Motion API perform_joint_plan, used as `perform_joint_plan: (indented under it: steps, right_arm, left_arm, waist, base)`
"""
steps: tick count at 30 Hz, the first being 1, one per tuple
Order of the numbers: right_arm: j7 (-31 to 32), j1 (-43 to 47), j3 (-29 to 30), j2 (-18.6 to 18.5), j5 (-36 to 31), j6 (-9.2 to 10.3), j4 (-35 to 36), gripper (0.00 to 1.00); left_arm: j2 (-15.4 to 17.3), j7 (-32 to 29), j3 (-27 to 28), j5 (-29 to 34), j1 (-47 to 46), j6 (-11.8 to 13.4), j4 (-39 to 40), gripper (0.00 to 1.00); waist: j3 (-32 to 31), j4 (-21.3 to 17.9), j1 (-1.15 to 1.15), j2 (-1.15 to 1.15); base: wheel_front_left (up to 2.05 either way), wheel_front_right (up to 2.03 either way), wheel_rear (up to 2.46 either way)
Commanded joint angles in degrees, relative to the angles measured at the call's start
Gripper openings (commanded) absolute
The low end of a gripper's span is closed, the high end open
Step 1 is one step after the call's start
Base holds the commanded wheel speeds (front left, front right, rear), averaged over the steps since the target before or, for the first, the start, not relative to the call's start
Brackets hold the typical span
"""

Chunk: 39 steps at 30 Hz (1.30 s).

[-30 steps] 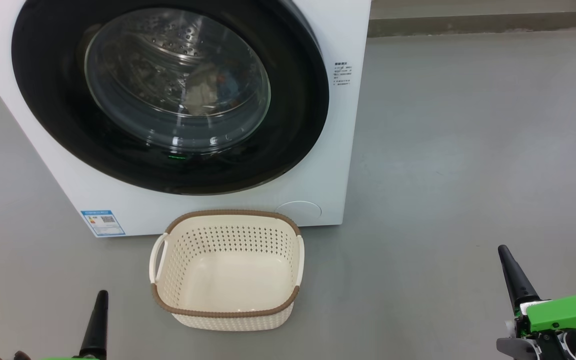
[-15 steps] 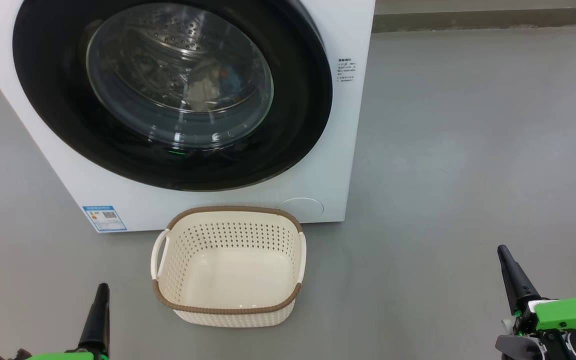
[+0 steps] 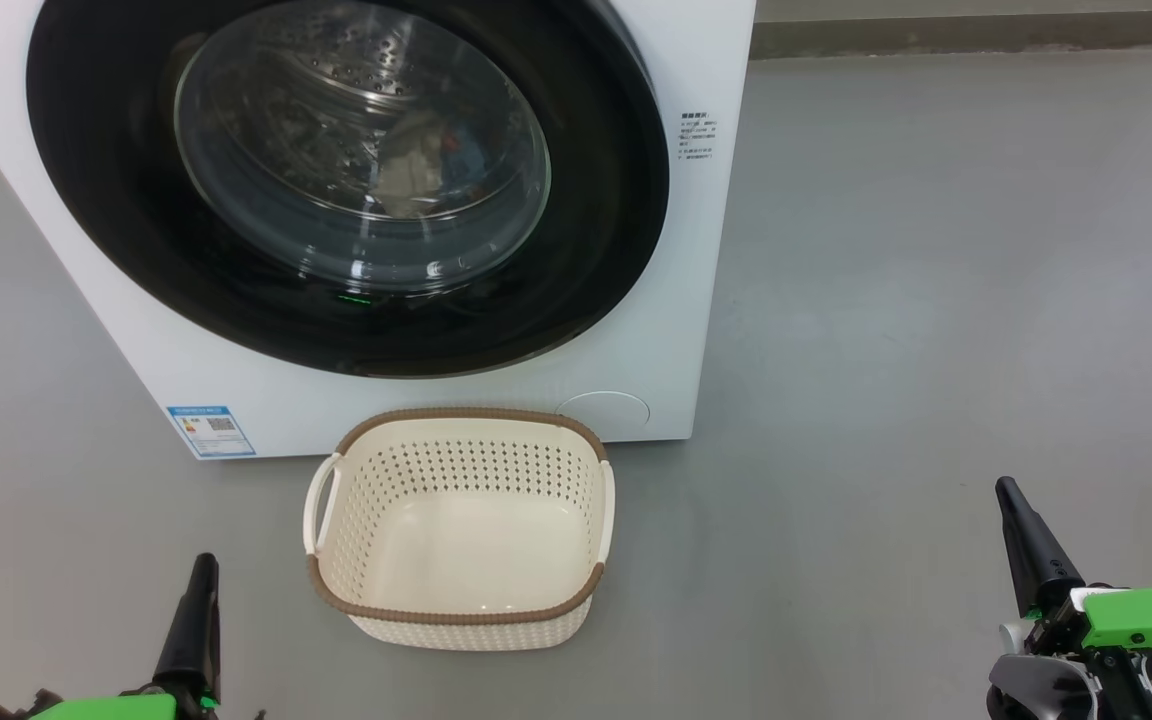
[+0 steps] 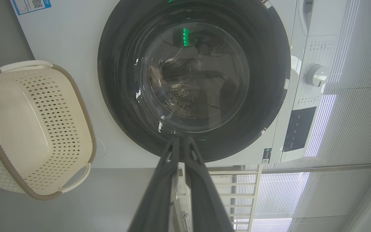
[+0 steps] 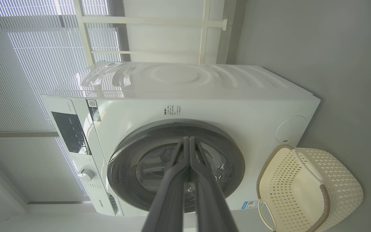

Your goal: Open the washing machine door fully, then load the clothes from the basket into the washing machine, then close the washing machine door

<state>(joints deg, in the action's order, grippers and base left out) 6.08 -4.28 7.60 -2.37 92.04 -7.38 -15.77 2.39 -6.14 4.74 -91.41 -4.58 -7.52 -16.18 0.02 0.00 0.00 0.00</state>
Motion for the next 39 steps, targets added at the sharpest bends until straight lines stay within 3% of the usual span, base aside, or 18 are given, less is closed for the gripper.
perform_joint_plan:
  steps: [1, 39]
  right_arm:
    - [0.39, -2.31, -1.08, -0.59, 0.13, -0.11, 1.4, 0.0]
    - [0.41, -2.32, -1.05, -0.57, 0.11, -0.11, 1.4, 0.0]
  left_arm:
    - [0.49, -0.42, 1.89, -0.66, -2.06, 0.04, 1.68, 0.0]
    - [0.49, -0.42, 1.89, -0.66, -2.06, 0.03, 1.7, 0.0]
  waist:
    - [0.0, 0.0, 0.0, 0.0]
    - [0.0, 0.0, 0.0, 0.0]
  base:
    - [0.0, 0.0, 0.0]
    - [0.0, 0.0, 0.0]
